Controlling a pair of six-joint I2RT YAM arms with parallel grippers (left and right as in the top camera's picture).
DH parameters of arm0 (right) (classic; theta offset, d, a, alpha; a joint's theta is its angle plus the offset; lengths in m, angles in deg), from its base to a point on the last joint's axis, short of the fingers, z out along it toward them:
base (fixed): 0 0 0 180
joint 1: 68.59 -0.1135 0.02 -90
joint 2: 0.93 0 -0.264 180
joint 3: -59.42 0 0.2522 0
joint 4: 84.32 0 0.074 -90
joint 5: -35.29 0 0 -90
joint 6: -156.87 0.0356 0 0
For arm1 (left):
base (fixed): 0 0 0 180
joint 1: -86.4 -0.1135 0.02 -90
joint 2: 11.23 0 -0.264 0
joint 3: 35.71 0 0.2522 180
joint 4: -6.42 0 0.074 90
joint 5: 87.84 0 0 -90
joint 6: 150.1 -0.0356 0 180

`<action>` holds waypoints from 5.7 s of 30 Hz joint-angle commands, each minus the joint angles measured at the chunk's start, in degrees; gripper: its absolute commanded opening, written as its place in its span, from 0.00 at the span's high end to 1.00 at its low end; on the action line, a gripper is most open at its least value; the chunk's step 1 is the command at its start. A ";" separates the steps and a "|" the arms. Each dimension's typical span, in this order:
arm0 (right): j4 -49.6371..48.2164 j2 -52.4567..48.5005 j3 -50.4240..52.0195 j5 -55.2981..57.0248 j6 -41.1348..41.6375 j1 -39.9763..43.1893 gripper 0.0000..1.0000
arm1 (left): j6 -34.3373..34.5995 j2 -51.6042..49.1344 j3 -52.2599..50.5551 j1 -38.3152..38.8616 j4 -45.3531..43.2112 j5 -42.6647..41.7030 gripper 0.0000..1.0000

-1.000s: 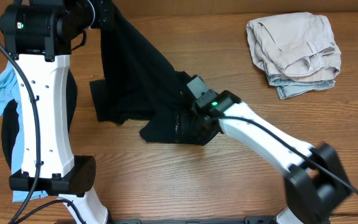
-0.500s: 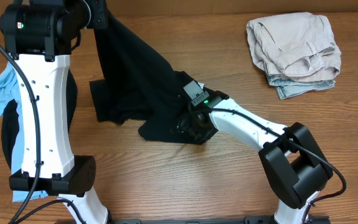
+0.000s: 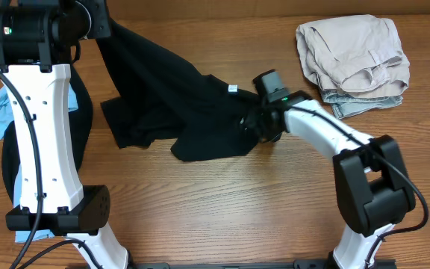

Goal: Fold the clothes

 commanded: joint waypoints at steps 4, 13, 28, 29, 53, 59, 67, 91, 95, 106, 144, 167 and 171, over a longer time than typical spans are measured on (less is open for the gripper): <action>8.70 -0.20 -4.26 -3.17 -3.58 0.17 0.45 | 3.15 -2.47 0.72 -0.09 1.14 0.46 0.96; 8.35 -0.24 -0.68 -2.64 10.08 -10.91 0.45 | 3.30 -6.86 0.72 -0.20 2.27 0.59 0.96; 10.93 -1.73 -0.57 4.28 14.40 -10.93 0.46 | 3.26 -6.86 0.72 -1.33 2.71 0.70 0.96; 10.69 -1.86 -0.59 4.48 14.43 -10.93 0.46 | 3.26 -6.86 0.72 -1.33 2.78 0.70 0.96; 34.23 15.34 -8.44 0.83 -5.60 -0.13 0.96 | 1.53 0.50 1.62 -3.67 4.13 0.98 0.96; 44.13 24.17 -8.44 -0.79 -8.92 0.31 0.96 | 0.26 2.82 1.46 -3.93 9.40 1.16 0.96; 40.26 22.97 -8.41 -1.75 -13.20 0.50 0.96 | 0.31 -2.93 1.01 -3.93 10.58 1.14 0.96; 9.92 5.92 -9.07 3.26 -14.93 3.06 0.53 | 0.48 -19.52 1.01 -3.61 6.78 -4.00 0.96; 15.26 5.92 -11.93 0.57 -16.35 5.62 0.30 | 0.46 -19.52 1.01 -3.56 6.54 -4.00 0.96; 28.09 5.88 -3.93 -2.32 -17.64 7.17 0.23 | 0.44 -19.52 1.01 -3.54 6.97 -4.00 0.96; 16.94 5.88 6.49 -6.67 -22.10 2.95 0.67 | 0.44 -19.52 1.01 -3.48 7.41 -4.00 0.96; 40.63 19.87 -37.73 -2.93 -23.65 16.63 0.96 | 0.28 -1.16 15.52 -4.33 4.44 1.29 0.96; 44.22 19.85 -44.59 -2.95 -23.67 20.00 0.94 | 0.26 3.56 15.52 -4.33 2.84 3.96 0.96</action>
